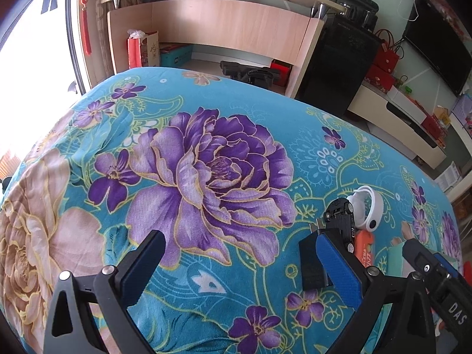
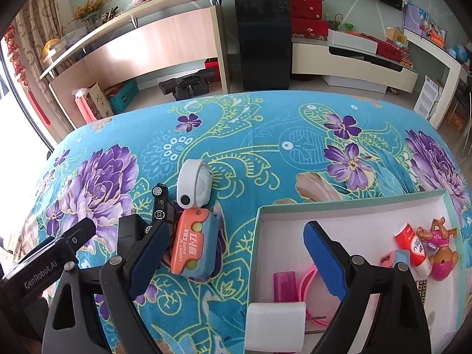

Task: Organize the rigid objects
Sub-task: 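Grasp the black charger with the left gripper while the right gripper grasps the orange knife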

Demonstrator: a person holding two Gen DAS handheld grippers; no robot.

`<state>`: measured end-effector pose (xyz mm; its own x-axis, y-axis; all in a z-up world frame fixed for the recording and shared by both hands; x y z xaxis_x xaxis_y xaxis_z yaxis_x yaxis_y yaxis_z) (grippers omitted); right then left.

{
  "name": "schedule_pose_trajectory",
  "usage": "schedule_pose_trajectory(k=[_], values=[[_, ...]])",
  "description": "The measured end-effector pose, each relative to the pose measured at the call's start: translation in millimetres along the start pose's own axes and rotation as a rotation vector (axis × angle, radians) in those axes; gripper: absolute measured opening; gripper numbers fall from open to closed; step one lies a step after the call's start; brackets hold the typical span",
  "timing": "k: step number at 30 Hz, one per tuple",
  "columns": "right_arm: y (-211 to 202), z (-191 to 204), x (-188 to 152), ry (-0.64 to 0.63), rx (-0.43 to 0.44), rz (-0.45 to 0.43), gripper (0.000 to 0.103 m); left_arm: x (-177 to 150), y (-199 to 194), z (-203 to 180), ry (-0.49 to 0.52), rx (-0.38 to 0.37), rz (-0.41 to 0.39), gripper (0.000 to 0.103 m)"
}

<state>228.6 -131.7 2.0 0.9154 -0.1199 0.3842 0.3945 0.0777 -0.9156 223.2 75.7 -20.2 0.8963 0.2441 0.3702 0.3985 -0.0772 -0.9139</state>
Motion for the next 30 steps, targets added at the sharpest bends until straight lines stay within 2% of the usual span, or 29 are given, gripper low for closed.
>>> schedule_pose_trajectory(k=[7, 10, 16, 20, 24, 27, 30], values=[[-0.3, 0.4, 27.4, 0.018, -0.009, 0.074, 0.093, -5.1, 2.4, -12.0, 0.06, 0.001, 0.013, 0.103], [-1.4, 1.4, 35.5, 0.012, -0.041, 0.088, 0.093, -7.7, 3.5, -21.3, 0.101, -0.012, 0.016, 0.103], [1.5, -10.9, 21.0, 0.083, -0.053, 0.119, 0.093, -13.6, 9.5, -40.4, 0.165, -0.031, 0.037, 0.103], [0.5, -14.8, 15.2, 0.097, -0.066, 0.108, 0.093, -15.6, 14.2, -51.6, 0.19, -0.03, 0.041, 0.102], [1.8, -12.6, 13.1, 0.087, -0.069, 0.09, 0.093, -19.2, 20.8, -65.3, 0.229, -0.031, 0.058, 0.089], [8.6, -10.8, 11.8, 0.084, -0.048, 0.11, 0.093, -20.8, 24.8, -70.5, 0.244, -0.022, 0.066, 0.078], [11.1, -10.7, 10.9, 0.087, -0.038, 0.116, 0.093, -21.5, 27.6, -72.7, 0.246, -0.026, 0.073, 0.075]])
Point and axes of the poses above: each gripper's, at about its wrist camera, not at the fingertips, and y roughly the way its jaws point, z to its left, x to its top, the point moved 4 cm from there along y, roughly the way its jaws point, and after that the axes turned 12 degrees about z, right-handed, at the moved point
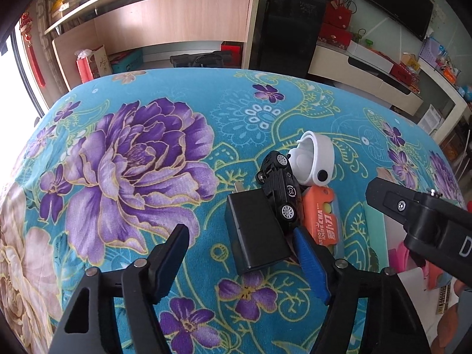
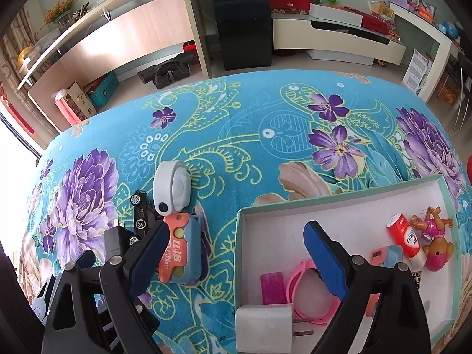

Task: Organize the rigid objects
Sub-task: 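Grasp the black charger with the left gripper while the right gripper grasps the orange knife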

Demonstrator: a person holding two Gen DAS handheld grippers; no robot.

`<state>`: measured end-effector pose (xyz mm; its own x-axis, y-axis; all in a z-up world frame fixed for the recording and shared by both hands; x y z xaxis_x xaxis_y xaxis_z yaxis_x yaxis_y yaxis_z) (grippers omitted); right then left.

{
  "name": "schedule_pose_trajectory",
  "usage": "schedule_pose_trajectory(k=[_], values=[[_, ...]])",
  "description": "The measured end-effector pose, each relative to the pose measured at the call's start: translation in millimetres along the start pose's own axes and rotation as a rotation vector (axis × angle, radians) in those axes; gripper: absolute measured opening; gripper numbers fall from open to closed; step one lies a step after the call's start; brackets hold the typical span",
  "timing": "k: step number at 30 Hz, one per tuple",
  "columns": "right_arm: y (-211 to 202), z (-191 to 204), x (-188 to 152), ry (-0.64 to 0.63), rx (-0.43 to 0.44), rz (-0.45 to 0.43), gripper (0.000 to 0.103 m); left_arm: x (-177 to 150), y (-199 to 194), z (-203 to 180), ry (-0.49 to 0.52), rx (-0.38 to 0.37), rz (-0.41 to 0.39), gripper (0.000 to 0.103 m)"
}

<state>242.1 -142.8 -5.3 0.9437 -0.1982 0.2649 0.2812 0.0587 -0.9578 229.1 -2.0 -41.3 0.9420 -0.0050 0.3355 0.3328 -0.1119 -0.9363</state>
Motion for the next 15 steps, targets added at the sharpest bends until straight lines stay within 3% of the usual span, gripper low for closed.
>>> schedule_pose_trajectory(k=[2, 5, 12, 15], values=[[1.3, 0.0, -0.6, 0.001, 0.009, 0.005, 0.093, 0.7, 0.5, -2.1, 0.008, -0.001, -0.008, 0.069], [3.4, -0.7, -1.1, 0.005, 0.016, 0.014, 0.093, 0.7, 4.9, -3.9, 0.011, -0.014, 0.008, 0.048], [6.5, -3.0, -0.6, 0.009, 0.022, 0.021, 0.093, 0.7, 2.0, 3.5, -0.007, -0.016, -0.001, 0.032], [6.8, 0.0, -0.3, -0.005, 0.026, 0.016, 0.093, 0.1, 0.8, 15.5, -0.047, -0.014, -0.003, 0.032]])
Point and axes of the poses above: each gripper's, at about its wrist camera, not at the fingertips, and y roughly the way its jaws point, z to its left, x to its top, the point moved 4 cm from there along y, roughly the way its jaws point, and after that the axes turned 12 degrees about z, right-handed, at the moved point
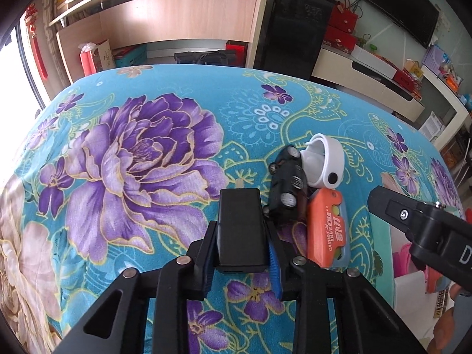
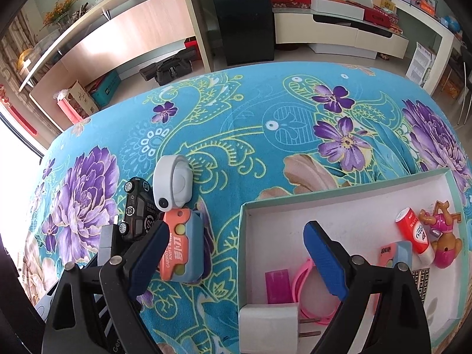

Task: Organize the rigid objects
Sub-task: 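Grasp the black charger with the left gripper while the right gripper grasps the orange knife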

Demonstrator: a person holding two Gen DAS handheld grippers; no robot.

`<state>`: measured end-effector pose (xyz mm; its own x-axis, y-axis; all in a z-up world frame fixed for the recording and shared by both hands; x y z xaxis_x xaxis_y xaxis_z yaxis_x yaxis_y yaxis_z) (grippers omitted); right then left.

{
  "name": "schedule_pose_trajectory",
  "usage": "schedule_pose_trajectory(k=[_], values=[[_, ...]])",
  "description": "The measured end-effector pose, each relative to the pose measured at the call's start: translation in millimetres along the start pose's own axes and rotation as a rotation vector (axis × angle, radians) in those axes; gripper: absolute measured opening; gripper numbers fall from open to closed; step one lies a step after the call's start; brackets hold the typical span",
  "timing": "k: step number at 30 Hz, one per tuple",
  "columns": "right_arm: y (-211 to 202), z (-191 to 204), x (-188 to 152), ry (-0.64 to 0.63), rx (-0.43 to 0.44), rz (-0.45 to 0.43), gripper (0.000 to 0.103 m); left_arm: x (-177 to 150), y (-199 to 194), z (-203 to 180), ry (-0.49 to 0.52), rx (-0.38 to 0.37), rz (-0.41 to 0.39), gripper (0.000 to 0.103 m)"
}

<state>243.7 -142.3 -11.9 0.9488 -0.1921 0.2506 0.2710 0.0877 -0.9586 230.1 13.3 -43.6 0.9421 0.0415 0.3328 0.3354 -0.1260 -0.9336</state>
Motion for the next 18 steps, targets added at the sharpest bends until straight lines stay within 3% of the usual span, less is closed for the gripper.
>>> schedule_pose_trajectory(k=[6, 11, 15, 18], values=[[0.4, 16.6, -2.4, -0.071, 0.0, -0.013, 0.089, -1.3, -2.8, 28.5, -0.075, 0.073, -0.005, 0.032], [3.7, 31.6, -6.6, -0.127, 0.033, -0.001, 0.076, -3.3, -7.0, 49.7, -0.131, 0.123, -0.004, 0.032], [12.7, 41.7, -10.3, -0.167, 0.027, 0.025, 0.071, -3.7, -8.2, 57.2, -0.153, 0.122, -0.001, 0.032], [22.3, 44.9, -12.9, -0.18, 0.04, 0.059, 0.06, -3.7, -8.4, 56.2, -0.15, 0.125, 0.0, 0.032]])
Point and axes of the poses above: each gripper's, at about its wrist camera, not at the fingertips, and y roughly the way its jaws point, z to its left, x to its top, the point moved 4 cm from there along y, roughly the way its jaws point, and after that the axes turned 12 degrees about z, right-handed, at the moved point
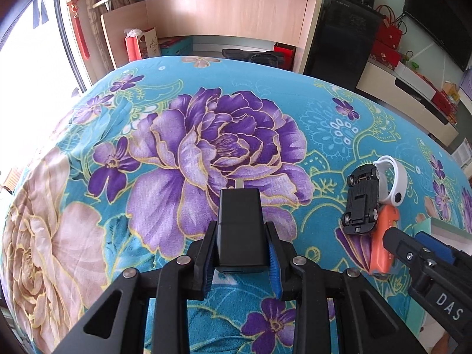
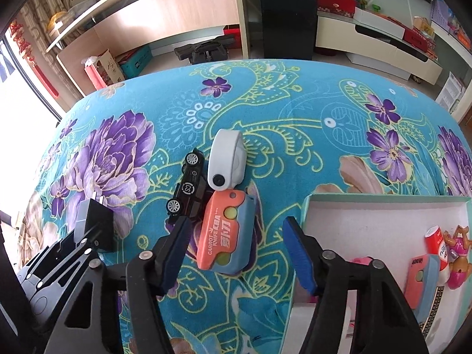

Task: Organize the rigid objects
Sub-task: 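Grasp the black charger with the left gripper while the right gripper grasps the orange knife, then lift the black charger with the left gripper while the right gripper lifts the orange knife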

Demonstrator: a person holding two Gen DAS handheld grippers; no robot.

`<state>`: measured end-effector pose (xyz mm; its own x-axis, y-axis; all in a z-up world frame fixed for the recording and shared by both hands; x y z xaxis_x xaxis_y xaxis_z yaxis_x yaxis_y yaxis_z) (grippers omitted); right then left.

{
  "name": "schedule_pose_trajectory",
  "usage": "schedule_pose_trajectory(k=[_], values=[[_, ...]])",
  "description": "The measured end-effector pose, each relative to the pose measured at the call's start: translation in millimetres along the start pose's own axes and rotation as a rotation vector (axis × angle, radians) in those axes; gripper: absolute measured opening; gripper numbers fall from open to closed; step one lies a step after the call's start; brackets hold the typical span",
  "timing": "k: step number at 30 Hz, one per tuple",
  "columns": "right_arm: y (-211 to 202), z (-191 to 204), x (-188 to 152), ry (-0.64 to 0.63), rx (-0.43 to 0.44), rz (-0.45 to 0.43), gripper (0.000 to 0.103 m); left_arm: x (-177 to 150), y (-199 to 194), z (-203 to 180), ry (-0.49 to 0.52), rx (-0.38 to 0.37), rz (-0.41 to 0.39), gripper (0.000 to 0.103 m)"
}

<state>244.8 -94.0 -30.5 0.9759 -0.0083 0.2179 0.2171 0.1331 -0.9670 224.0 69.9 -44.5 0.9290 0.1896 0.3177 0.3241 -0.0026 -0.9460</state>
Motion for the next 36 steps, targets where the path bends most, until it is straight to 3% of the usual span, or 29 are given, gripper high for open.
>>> schedule_pose_trajectory(k=[4, 9, 19, 30, 36], values=[[10.9, 0.9, -1.8, -0.003, -0.01, 0.028, 0.053, 0.9, 0.5, -0.6, 0.001, -0.001, 0.004, 0.032], [19.8, -0.7, -2.6, 0.01, 0.024, 0.045, 0.051, 0.7, 7.7, -1.7, 0.005, 0.008, 0.026, 0.032], [30.6, 12.0, -4.0, -0.055, -0.099, 0.025, 0.048, 1.8, 13.0, -4.1, 0.011, 0.022, 0.024, 0.032], [24.0, 3.3, -1.9, -0.006, -0.07, 0.021, 0.045, 0.4, 8.4, -6.5, 0.028, 0.014, 0.02, 0.032], [4.1, -4.9, -1.5, 0.022, -0.038, -0.013, 0.044, 2.3, -18.6, -9.6, 0.033, -0.021, -0.044, 0.032]])
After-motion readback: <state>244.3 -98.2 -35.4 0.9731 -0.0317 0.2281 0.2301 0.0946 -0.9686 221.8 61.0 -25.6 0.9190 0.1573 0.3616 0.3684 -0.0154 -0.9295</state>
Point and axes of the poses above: each gripper's, at about its wrist camera, not at the fingertips, and y roughly the way its jaws point, z to its left, x to its top, the point moved 4 cm from there along y, roughly the way its jaws point, and after that the axes turned 12 degrees about z, right-handed, at the moved point
